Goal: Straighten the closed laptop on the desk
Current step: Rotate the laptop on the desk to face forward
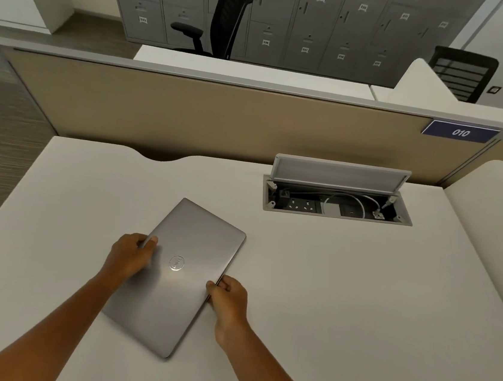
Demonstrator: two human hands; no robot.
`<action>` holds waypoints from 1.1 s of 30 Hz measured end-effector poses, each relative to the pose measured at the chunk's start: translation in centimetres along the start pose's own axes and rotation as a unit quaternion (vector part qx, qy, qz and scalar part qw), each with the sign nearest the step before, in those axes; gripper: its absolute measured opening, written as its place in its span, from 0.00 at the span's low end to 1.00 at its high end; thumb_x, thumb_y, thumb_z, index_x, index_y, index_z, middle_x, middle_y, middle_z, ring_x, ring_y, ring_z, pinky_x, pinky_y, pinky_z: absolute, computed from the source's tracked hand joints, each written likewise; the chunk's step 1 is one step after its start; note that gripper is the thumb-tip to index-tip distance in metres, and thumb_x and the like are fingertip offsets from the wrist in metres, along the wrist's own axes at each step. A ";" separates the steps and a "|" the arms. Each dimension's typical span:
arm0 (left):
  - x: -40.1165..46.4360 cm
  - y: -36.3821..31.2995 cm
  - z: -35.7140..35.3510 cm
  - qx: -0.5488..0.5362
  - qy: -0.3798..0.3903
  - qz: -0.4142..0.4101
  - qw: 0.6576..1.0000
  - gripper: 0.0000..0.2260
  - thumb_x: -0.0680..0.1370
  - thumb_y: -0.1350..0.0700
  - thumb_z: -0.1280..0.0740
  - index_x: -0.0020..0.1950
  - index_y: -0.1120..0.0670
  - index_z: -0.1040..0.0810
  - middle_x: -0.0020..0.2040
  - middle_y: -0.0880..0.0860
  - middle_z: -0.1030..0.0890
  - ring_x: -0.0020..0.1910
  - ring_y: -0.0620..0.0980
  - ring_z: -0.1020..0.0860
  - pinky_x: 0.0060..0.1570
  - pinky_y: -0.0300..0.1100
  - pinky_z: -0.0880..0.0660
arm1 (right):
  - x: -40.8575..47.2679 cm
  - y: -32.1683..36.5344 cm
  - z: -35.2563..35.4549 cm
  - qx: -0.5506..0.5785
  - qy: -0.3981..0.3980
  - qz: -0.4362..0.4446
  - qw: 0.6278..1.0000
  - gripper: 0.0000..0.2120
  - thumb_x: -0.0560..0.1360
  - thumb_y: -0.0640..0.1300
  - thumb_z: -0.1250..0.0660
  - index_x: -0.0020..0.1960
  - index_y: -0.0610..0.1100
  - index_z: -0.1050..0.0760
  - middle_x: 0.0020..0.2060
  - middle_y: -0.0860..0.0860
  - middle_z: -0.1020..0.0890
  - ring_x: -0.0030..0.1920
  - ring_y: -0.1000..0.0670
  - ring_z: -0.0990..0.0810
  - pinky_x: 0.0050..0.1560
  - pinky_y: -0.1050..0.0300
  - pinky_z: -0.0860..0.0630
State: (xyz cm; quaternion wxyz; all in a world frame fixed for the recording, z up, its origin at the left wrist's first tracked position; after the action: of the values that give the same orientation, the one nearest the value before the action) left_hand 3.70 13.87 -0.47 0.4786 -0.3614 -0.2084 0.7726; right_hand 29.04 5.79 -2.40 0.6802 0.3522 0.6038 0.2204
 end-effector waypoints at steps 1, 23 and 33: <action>-0.1 0.0 0.1 -0.004 -0.003 0.003 1.000 0.16 0.85 0.46 0.36 0.52 0.57 0.16 0.43 0.57 0.16 0.48 0.61 0.18 0.51 0.49 0.26 | 0.0 0.1 -0.1 0.005 -0.005 -0.001 1.000 0.08 0.75 0.34 0.32 0.41 0.42 0.29 0.37 0.45 0.30 0.41 0.46 0.33 0.44 0.52 0.30; -8.6 2.8 -4.7 -0.266 -0.008 0.172 0.949 0.34 0.84 0.33 0.46 0.67 0.60 0.19 0.64 0.62 0.17 0.63 0.64 0.19 0.71 0.62 0.25 | 2.8 6.3 3.7 -0.104 -0.029 0.050 0.993 0.18 0.67 0.32 0.37 0.31 0.49 0.42 0.37 0.45 0.39 0.42 0.44 0.42 0.42 0.46 0.48; -13.7 1.3 -8.3 -0.373 -0.039 0.214 0.902 0.28 0.85 0.36 0.45 0.60 0.57 0.17 0.58 0.60 0.14 0.58 0.63 0.17 0.64 0.59 0.21 | 4.8 8.5 4.9 -0.175 -0.014 0.036 0.984 0.14 0.71 0.36 0.35 0.34 0.47 0.38 0.36 0.46 0.35 0.42 0.46 0.38 0.40 0.51 0.42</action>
State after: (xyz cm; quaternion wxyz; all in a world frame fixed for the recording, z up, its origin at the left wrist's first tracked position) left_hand 13.04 0.89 -1.86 0.1235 -0.5188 -0.4176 0.7357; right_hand 35.69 13.82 0.88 0.7316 0.2522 0.5334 0.3416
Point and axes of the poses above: each hand's wrist, its own x-axis towards the middle knuckle, its own z-axis out of the back of the hand, y = z × x, the point moved 5 cm from there along x, towards the middle knuckle
